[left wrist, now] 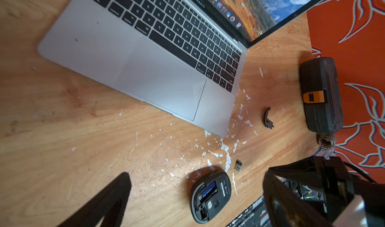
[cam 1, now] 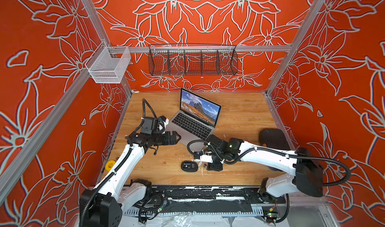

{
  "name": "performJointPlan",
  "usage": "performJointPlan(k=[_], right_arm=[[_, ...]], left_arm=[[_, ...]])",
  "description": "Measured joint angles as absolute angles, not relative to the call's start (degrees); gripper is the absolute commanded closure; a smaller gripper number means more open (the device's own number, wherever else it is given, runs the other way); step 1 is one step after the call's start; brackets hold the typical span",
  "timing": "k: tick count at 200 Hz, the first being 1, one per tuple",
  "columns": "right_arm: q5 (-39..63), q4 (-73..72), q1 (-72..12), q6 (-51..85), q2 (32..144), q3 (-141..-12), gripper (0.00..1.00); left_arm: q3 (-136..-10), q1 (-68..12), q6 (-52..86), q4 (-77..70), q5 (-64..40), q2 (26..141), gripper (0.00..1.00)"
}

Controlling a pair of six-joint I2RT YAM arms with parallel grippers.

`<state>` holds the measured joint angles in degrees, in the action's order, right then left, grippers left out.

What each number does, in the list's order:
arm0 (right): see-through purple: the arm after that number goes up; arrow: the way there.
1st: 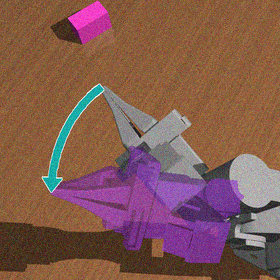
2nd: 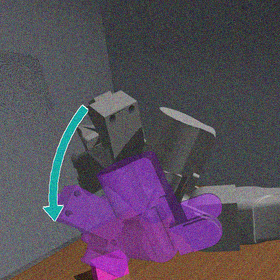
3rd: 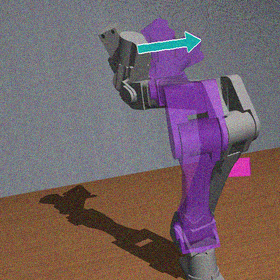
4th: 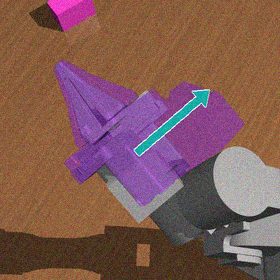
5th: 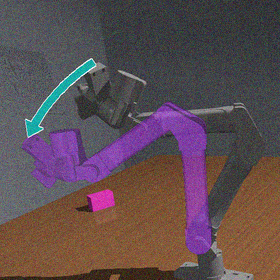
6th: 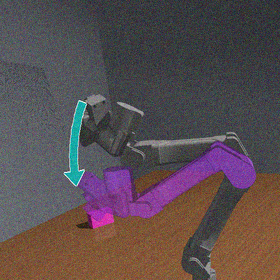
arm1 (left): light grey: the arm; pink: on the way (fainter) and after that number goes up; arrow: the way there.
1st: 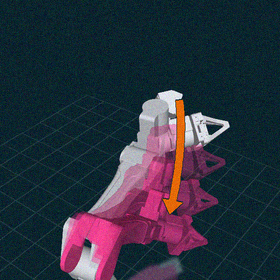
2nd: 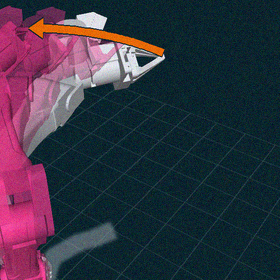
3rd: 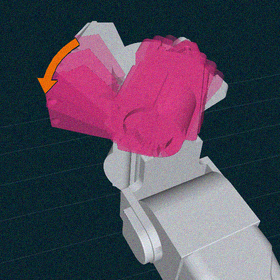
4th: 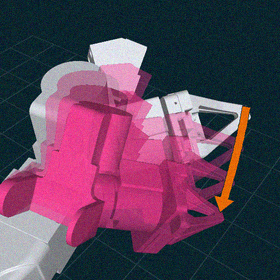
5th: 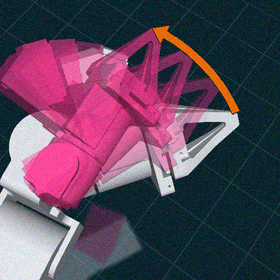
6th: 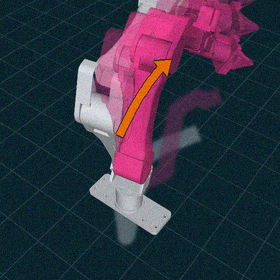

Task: Insert the wireless mouse receiver into the laptop
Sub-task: Pick up the USB plug at the center of the board.

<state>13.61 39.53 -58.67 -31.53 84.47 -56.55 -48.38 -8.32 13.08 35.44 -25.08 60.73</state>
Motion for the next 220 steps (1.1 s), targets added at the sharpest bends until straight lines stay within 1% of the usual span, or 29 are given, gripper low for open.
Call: performJointPlan(k=[9,30,69,119,151,187,220], right_arm=[[14.0,41.6,-58.7,-36.7,87.4,-58.4,0.48],[14.4,43.4,-58.7,-44.2,94.1,-63.1,0.51],[14.0,44.5,-58.7,-51.2,100.5,-66.6,0.56],[12.8,43.8,-58.7,-55.5,102.9,-66.7,0.60],[12.4,42.5,-58.5,-56.9,103.7,-66.7,0.64],[12.3,41.8,-57.4,-57.5,103.8,-66.7,0.65],[12.2,41.7,-56.3,-57.9,103.8,-66.7,0.68]], left_arm=[[-48.4,-7.1,12.5,35.5,-25.1,60.8,0.03],[-48.2,-3.1,11.9,35.6,-26.6,61.3,0.03],[-47.7,2.4,12.0,35.4,-31.5,62.0,0.03],[-47.1,3.4,12.2,35.0,-35.2,62.2,0.03],[-47.0,3.4,12.5,35.0,-36.1,62.6,0.03],[-47.0,3.5,12.6,35.0,-36.4,63.0,0.03],[-47.0,3.6,12.8,35.0,-36.7,63.2,0.03]])
